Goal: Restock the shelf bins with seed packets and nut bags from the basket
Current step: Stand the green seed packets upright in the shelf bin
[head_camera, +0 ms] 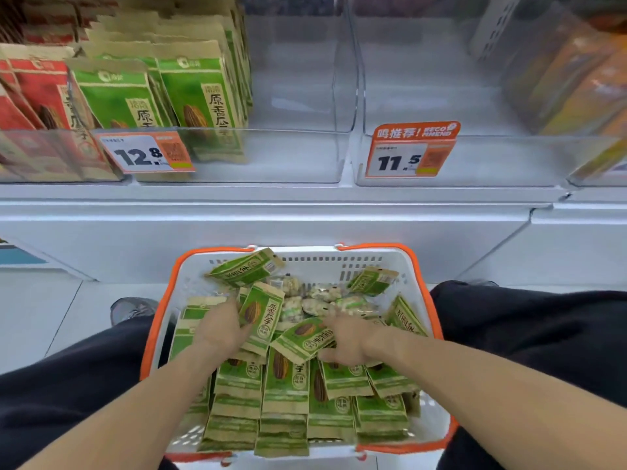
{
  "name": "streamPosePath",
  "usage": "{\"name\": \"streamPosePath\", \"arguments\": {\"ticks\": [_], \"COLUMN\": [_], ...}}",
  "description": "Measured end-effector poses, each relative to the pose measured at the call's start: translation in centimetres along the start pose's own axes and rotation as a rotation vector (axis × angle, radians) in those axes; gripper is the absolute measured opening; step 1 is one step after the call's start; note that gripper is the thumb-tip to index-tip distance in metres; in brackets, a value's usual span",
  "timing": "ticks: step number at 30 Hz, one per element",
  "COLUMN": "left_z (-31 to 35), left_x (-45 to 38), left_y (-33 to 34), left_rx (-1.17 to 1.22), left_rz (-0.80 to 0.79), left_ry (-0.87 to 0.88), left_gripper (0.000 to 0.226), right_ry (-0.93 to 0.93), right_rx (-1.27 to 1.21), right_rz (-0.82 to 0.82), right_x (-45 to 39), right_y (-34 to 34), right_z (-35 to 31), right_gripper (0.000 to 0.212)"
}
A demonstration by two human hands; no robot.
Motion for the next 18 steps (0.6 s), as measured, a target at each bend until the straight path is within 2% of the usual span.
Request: {"name": "streamPosePath", "arguments": {"ticks": [2, 4, 5, 7, 8, 11, 14, 18], "left_z": [0.6, 0.9, 1.1, 1.1, 0.9, 0.1, -0.8, -1.3], "left_x": [-0.1, -0.5, -0.6, -0.6, -0.6, -0.6, -0.2, 0.1], "left_y": [-0.6, -0.9, -1.2, -1.5, -1.5, -1.6, -1.6, -1.5], "left_rx": [0.025, 0.036, 0.046, 0.080, 0.098, 0.155, 0.239, 0.358], "left_rz": [-0.025, -0.060, -0.080, -0.113, -0.127, -0.123, -0.149, -0.325], "left_ry": [-0.035, -0.059, -0.068, -0.099, -0.113, -0.148, -0.196, -0.305], "left_gripper": [0.055, 0.034, 0.024, 0.021, 0.023, 0.055, 0.058, 0.081], "right_ry": [0.037, 0.099, 0.123, 0.162, 0.184, 0.213, 0.201, 0.168], "right_rx": [-0.072, -0.141, -0.163, -0.181, -0.170, -0.079, -0.062, -0.056], "right_rz": [0.009, 0.041, 0.064, 0.103, 0.119, 0.124, 0.056, 0.009], "right_x": [-0.5, -1.0, -1.3, -1.8, -2.0, -2.5, -2.7, -3.5], "right_y": [0.3, 0.4, 0.5, 0.8, 1.1, 2.3, 2.6, 2.4], "right_z": [-0.6, -0.9, -0.9, -1.0, -1.0, -1.3, -1.8, -2.3], "right_gripper": [0.060, 0.053, 0.053, 0.059, 0.063, 0.079, 0.086, 0.104]}}
Point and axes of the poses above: each hand's wrist, its own x-axis away from the middle knuckle, its own y-axis out of the palm, z = x × y, the point moved 1 cm from there along -x, towards the middle knuckle, and after that the axes turned 14 degrees about z, right-handed, at the moved point
